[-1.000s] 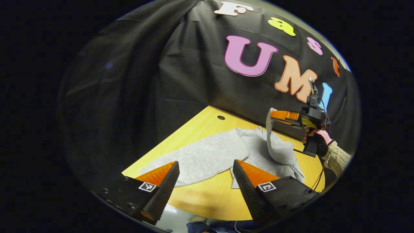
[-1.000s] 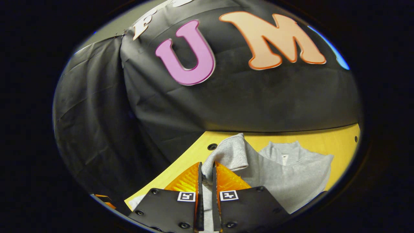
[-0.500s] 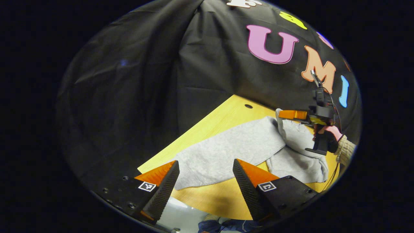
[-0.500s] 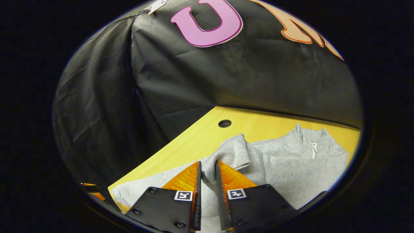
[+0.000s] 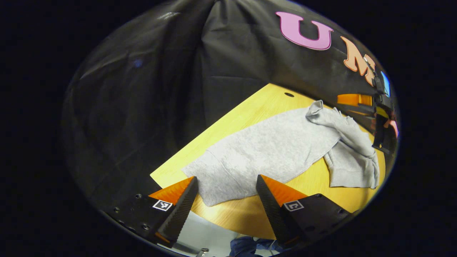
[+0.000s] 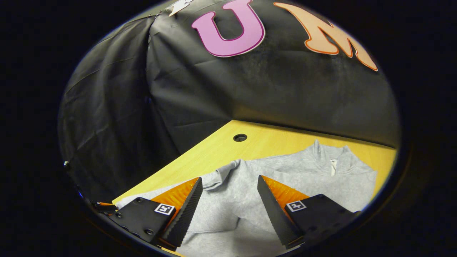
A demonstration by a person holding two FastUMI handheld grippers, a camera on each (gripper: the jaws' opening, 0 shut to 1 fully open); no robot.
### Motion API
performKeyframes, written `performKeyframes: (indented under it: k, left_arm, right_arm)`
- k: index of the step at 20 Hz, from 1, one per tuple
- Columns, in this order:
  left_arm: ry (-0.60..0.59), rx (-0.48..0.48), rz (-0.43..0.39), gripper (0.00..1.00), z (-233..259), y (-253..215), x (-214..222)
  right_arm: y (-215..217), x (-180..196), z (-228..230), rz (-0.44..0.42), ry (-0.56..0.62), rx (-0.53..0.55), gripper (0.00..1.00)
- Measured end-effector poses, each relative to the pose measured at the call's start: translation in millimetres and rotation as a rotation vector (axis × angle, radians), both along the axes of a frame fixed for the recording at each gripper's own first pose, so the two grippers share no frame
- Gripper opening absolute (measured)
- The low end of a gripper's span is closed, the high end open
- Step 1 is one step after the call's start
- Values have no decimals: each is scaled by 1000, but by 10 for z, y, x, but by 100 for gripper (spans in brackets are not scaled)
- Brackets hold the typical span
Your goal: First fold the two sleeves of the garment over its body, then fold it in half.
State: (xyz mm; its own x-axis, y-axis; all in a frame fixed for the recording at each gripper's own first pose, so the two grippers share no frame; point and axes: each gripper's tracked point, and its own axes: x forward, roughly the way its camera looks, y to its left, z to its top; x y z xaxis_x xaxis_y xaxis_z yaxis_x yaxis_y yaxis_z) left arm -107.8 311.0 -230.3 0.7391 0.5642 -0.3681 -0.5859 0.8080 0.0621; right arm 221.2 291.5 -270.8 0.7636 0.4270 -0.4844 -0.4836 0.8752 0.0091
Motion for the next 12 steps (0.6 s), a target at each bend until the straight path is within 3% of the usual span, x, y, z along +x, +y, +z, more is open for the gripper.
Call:
performKeyframes:
  k: [7, 9, 11, 12]
  left_arm:
    - [3, 45, 4, 83, -12, 61, -44]
    - [-3, 42, 1, 65, -23, 27, 48]
    - [-14, 26, -5, 40, -23, -41, 135]
    - [-8, 22, 10, 19, -23, -62, 153]
  right_arm:
    - [-569, -222, 532, -51, -91, -26, 97]
    - [-766, -367, 646, -68, -95, -31, 97]
    - [-1017, -502, 763, -87, -115, -60, 97]
    - [-1145, -565, 825, -99, -126, -78, 97]
